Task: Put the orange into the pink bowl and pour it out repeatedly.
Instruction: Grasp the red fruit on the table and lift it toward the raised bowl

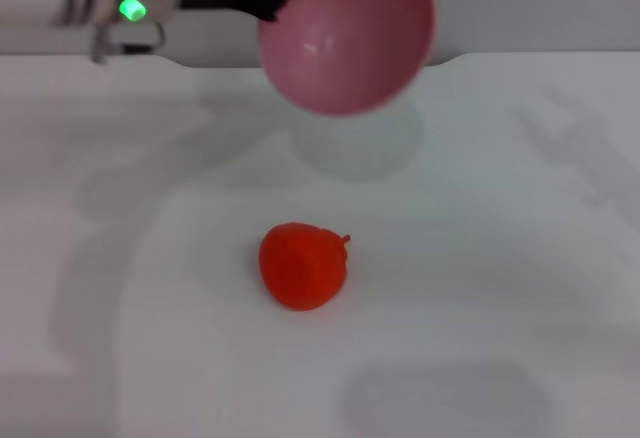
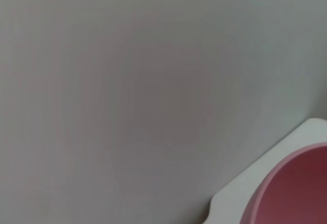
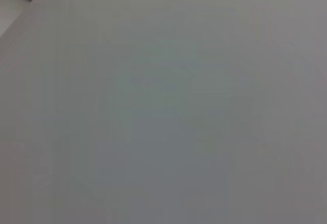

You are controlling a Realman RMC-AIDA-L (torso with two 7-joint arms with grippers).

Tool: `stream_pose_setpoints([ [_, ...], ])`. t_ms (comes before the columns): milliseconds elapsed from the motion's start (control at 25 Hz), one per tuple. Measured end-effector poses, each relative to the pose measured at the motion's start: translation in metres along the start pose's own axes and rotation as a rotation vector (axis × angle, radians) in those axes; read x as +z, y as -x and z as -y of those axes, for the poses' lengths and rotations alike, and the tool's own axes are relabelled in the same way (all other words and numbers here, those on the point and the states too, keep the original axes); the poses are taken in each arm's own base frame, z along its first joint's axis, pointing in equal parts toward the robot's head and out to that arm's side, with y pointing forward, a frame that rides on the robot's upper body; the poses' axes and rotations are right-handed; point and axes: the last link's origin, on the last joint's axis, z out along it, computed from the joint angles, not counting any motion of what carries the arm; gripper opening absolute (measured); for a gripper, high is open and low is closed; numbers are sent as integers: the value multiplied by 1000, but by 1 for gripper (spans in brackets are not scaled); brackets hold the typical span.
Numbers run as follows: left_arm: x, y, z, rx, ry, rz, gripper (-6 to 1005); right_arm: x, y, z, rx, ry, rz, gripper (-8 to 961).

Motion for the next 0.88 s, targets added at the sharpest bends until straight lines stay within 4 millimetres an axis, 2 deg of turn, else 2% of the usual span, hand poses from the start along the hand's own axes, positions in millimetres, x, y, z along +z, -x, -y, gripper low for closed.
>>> stream_pose_setpoints([
  [80,0,0,0,0,0,0,43,1,-3,-3,-26,39,-48,605],
  [120,-24,-7,41,-98,10,60,43,1,-4,-3,-37,60,-77,605],
  [160,-24,-7,41,-98,10,60,43,0,-5,-3,-43,77,-107,605],
  [200,-31,-7,51,-110,-15,78,43,-2,-6,-2,-39,90,-137,605],
  [240,-46,-7,70,-137,-66,97,43,-4,-6,1,-35,100,-172,605],
  [360,-46,-7,70,-137,-66,97,43,-10,-11,13,8,114,-316,605],
  [400,-77,-1,99,-211,-129,96,43,-11,-13,16,16,117,-368,605],
  [440,-77,-1,99,-211,-129,96,43,-11,-15,19,30,118,-422,605],
  [480,-90,7,107,-250,-139,90,43,-10,-18,23,48,118,-484,604],
  [560,-90,7,107,-250,-139,90,43,-5,-25,26,73,129,-612,604],
  [600,-97,15,111,-270,-145,94,43,2,-30,26,82,145,-693,604],
  [680,-99,22,111,-280,-144,108,43,16,-40,23,84,175,-839,604],
  [760,-97,24,107,-279,-131,120,43,34,-51,13,73,219,-960,604],
  [880,-92,27,102,-272,-113,138,43,63,-70,-15,20,343,-1101,604],
])
